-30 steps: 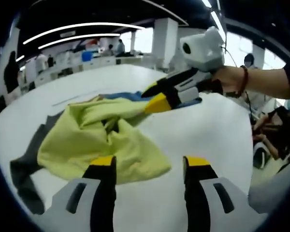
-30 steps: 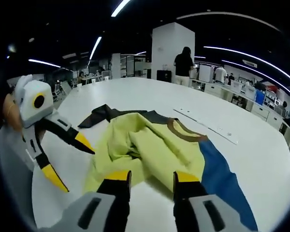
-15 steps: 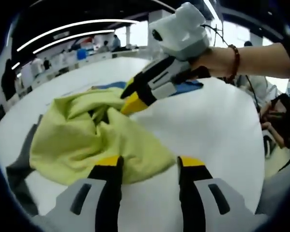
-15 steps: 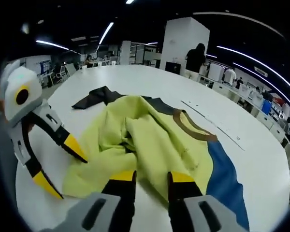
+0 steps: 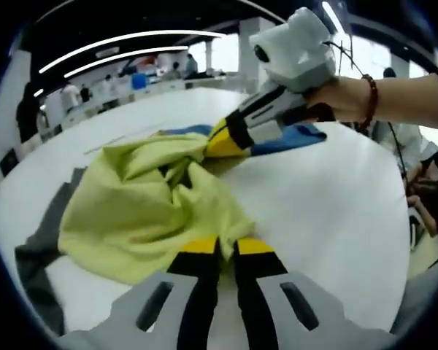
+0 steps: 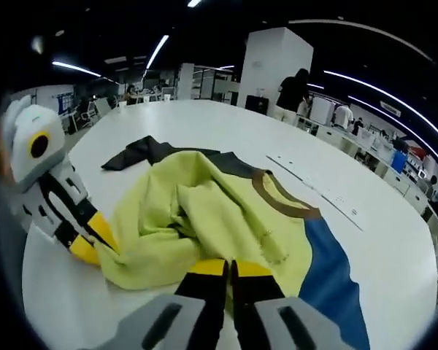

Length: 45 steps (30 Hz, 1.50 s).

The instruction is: Fold the garment on the visible template until the final outline fits inside the template.

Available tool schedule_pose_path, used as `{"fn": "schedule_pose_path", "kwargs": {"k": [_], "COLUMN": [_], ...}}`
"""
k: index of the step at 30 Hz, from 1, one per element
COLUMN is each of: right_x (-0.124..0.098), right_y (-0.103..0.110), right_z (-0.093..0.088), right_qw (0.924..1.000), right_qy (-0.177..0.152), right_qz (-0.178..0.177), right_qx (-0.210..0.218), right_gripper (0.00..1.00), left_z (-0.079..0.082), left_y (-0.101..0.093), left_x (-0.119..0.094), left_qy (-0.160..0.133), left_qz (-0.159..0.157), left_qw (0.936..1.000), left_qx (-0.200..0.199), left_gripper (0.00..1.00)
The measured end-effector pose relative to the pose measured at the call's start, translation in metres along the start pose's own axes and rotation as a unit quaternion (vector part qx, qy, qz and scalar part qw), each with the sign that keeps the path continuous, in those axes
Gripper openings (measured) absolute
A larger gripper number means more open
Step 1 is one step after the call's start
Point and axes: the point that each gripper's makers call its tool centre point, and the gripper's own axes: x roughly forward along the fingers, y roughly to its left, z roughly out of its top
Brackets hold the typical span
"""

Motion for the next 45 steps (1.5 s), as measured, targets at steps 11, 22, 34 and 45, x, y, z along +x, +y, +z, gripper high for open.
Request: {"fn": "schedule_pose_path", "kwargs": {"k": [11, 22, 34, 45], "right_x": [-0.007, 0.014, 0.037, 0.041], "right_y": [-0.040, -0.084, -0.096, -0.097], "right_z": [0.031, 0.012, -0.010, -0.019], "right_qw": [0.9941, 0.9827, 0.9780, 0.9769], "right_qy": [-0.066, -0.037, 0.002, 0.024], "right_qz": [-0.028, -0.103, -0.123, -0.127], "right_qx": [0.081, 0.150, 0.168, 0.170], "right_gripper": [0.00, 0.00, 0.00, 0.00], "left_z": [0.065, 0.085, 0.069, 0.043], "left_y": [0.068, 0.146, 0.205, 0.234], "left_x": [-0.040, -0.035, -0.021, -0.018], "left_qy": [-0.068, -0.072, -0.049, -0.019], "left_qz": [0.039, 0.101, 0.154, 0.178], "left_qw": [0.9965, 0.9913, 0.9868, 0.9838], "left_qx": [0.027, 0.044, 0.014, -0.014], "left_gripper": [0.04, 0.03, 0.03, 0.03]}}
